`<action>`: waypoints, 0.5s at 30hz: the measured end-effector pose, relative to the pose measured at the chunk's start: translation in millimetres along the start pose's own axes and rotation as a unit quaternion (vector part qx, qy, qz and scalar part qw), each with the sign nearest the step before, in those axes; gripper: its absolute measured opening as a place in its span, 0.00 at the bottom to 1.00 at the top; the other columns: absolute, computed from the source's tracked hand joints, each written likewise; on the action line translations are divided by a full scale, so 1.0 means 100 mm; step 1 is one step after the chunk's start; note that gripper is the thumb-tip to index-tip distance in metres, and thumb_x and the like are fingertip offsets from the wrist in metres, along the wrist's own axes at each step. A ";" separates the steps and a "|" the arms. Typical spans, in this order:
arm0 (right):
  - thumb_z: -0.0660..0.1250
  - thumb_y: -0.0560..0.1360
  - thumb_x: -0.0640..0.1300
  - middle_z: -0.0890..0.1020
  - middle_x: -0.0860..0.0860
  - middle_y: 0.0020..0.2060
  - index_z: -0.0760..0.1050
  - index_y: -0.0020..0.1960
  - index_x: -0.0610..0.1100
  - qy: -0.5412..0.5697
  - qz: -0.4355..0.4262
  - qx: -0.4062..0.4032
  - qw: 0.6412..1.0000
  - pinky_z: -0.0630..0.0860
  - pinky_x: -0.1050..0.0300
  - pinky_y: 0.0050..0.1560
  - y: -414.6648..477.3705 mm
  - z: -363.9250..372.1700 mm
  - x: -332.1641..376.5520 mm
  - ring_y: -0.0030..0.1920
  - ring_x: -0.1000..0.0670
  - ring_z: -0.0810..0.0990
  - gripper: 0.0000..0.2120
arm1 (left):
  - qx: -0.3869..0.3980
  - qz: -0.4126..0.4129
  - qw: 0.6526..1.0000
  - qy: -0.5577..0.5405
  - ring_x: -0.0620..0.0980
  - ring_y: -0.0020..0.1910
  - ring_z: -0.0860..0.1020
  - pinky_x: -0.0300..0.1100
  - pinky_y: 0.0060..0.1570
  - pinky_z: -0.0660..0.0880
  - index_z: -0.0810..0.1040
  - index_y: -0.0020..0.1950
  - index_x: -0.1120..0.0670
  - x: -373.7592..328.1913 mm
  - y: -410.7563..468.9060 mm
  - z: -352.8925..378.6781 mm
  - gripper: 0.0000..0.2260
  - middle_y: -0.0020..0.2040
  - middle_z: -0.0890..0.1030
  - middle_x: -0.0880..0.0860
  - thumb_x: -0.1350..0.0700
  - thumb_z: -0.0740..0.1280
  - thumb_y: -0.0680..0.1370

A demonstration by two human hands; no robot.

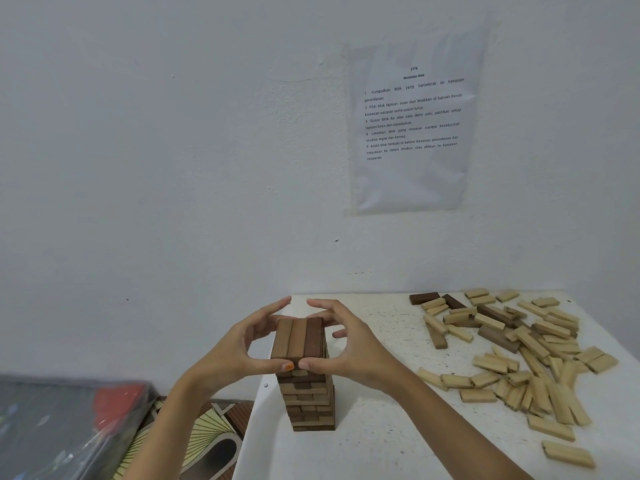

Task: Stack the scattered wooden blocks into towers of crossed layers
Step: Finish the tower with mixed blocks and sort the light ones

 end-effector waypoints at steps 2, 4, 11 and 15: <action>0.80 0.64 0.53 0.75 0.65 0.58 0.64 0.69 0.63 0.002 0.000 -0.002 1.000 0.66 0.68 0.58 0.00 0.00 0.00 0.60 0.69 0.69 0.39 | -0.004 -0.002 1.000 0.001 0.49 0.68 0.72 0.49 0.73 0.64 0.63 0.75 0.45 0.01 0.00 0.00 0.40 0.63 0.78 0.48 0.54 0.79 0.68; 0.80 0.64 0.53 0.75 0.66 0.58 0.64 0.69 0.63 0.004 -0.001 -0.003 1.000 0.66 0.69 0.57 -0.01 -0.01 0.01 0.59 0.70 0.69 0.39 | -0.007 -0.004 1.000 -0.001 0.49 0.68 0.72 0.49 0.73 0.64 0.63 0.75 0.45 0.02 0.00 0.00 0.41 0.63 0.78 0.48 0.52 0.79 0.67; 0.80 0.64 0.53 0.76 0.64 0.58 0.64 0.69 0.63 0.009 -0.002 0.002 1.000 0.68 0.63 0.62 -0.01 0.00 0.02 0.61 0.67 0.70 0.40 | 0.000 -0.002 1.000 -0.010 0.49 0.68 0.72 0.50 0.72 0.65 0.63 0.75 0.45 0.01 0.00 0.01 0.40 0.64 0.78 0.48 0.55 0.79 0.68; 0.80 0.64 0.52 0.75 0.64 0.58 0.63 0.69 0.64 0.022 0.002 0.006 1.000 0.68 0.62 0.62 -0.02 0.00 0.03 0.60 0.68 0.70 0.40 | 0.007 -0.004 1.000 -0.021 0.49 0.68 0.72 0.52 0.72 0.64 0.63 0.76 0.44 -0.01 -0.01 0.03 0.41 0.65 0.77 0.48 0.53 0.79 0.67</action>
Point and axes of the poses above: each hand's wrist, its own y-axis towards the middle knuckle, its own z-axis out of the palm, x = y × z, the point moved 7 cm from there along y, towards the middle knuckle
